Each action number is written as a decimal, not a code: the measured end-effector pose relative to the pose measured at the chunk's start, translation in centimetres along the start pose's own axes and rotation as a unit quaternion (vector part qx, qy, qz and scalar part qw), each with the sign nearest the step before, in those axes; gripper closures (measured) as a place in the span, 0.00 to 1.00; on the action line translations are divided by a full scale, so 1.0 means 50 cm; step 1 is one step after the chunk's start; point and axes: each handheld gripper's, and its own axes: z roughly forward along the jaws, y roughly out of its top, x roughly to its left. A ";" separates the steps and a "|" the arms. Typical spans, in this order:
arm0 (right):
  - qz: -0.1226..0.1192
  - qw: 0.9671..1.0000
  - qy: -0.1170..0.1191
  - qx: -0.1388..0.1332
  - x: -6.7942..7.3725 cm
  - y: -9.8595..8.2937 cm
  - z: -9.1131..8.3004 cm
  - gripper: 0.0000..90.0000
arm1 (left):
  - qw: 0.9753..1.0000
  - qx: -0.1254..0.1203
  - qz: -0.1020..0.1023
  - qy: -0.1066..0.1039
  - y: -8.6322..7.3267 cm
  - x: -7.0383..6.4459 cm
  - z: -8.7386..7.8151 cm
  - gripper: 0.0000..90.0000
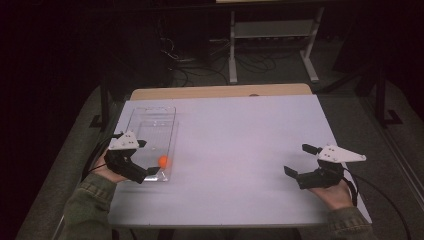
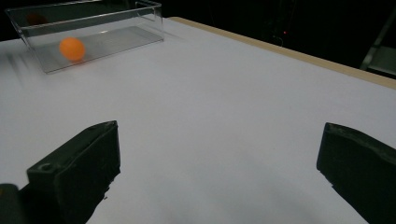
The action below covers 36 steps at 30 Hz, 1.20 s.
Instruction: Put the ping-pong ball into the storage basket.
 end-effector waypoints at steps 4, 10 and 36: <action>-0.001 1.000 0.000 0.001 -0.001 -0.001 0.001 0.00 | 1.000 -0.018 -0.006 -0.006 -0.010 -0.003 -0.003 0.00; -0.001 1.000 0.000 0.002 -0.001 -0.001 0.001 0.00 | 1.000 -0.018 -0.013 -0.012 -0.023 -0.007 0.003 0.00; 0.000 1.000 -0.002 0.004 -0.002 -0.002 0.000 0.00 | 0.995 -0.088 -0.033 -0.022 -0.047 -0.010 -0.013 0.00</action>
